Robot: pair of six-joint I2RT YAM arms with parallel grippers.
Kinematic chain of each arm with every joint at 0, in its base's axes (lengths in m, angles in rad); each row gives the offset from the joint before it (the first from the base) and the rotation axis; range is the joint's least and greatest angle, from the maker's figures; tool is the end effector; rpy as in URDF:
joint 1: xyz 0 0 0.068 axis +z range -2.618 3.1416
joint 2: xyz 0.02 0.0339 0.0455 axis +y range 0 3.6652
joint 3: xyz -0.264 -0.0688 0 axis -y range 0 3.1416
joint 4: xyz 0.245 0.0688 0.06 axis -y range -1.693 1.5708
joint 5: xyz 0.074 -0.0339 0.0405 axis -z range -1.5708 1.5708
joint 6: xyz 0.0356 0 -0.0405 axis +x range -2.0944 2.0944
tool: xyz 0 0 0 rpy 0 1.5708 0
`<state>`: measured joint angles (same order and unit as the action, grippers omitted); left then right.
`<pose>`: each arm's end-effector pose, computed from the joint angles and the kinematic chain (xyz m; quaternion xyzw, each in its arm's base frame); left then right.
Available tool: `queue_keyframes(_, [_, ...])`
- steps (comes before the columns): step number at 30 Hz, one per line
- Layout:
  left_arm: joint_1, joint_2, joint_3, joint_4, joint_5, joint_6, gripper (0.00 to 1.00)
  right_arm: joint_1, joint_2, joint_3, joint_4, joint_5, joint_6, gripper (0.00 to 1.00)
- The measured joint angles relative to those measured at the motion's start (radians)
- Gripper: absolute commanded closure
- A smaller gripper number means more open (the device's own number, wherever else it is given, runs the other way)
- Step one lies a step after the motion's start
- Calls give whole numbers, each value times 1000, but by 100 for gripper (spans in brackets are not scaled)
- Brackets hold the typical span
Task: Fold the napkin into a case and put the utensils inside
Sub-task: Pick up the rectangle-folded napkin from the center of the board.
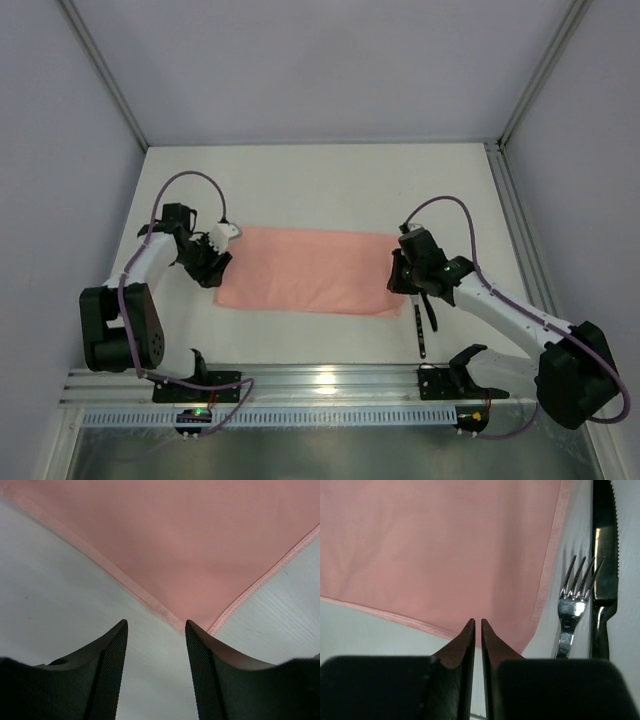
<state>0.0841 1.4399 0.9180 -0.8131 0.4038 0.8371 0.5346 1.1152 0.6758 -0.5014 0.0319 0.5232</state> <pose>0.2531 0.0073 0.2013 0.3796 0.8961 -0.1272 0.1917 0.1861 0.1089 0.2121 -0.0005 0.9507 0.1432 0.2751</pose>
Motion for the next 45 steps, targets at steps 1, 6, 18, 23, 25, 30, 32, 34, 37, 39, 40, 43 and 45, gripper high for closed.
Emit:
queue_keyframes(1, [-5, 6, -16, 15, -8, -20, 51, 0, 22, -9, 18, -3, 8, 94])
queue_keyframes(6, [-34, 58, -72, 89, -66, -97, 55, 0, 45, -173, 132, -29, 91, 96])
queue_keyframes(18, [-34, 95, -77, 175, -138, -177, 57, 2, -13, -248, 181, 25, 199, 96])
queue_keyframes(23, [-34, 84, -40, 106, -118, -204, 53, 2, -55, -137, 22, 91, 127, 96])
queue_keyframes(25, [-33, 64, 8, 72, -103, -227, 52, -14, -53, -51, -5, 102, 84, 96])
queue_keyframes(30, [-34, 35, 140, 106, -64, -311, 65, -133, 50, 123, 88, 66, -23, 96])
queue_keyframes(32, [-51, 69, 188, 130, -68, -345, 66, -167, 147, 174, 138, 43, -51, 96])
queue_keyframes(34, [-84, 133, 235, 160, -75, -370, 68, -177, 255, 225, 178, 10, -71, 96])
queue_keyframes(37, [-162, 269, 301, 212, -93, -400, 69, -177, 420, 302, 229, -45, -80, 96])
queue_keyframes(39, [-201, 354, 338, 228, -112, -423, 72, -177, 507, 344, 249, -71, -76, 96])
queue_keyframes(40, [-214, 389, 357, 233, -126, -436, 73, -178, 551, 367, 261, -82, -72, 96])
queue_keyframes(43, [-220, 489, 428, 239, -187, -459, 75, -192, 657, 417, 273, -105, -60, 96])
queue_keyframes(45, [-211, 534, 465, 241, -221, -470, 74, -208, 709, 435, 278, -117, -50, 96])
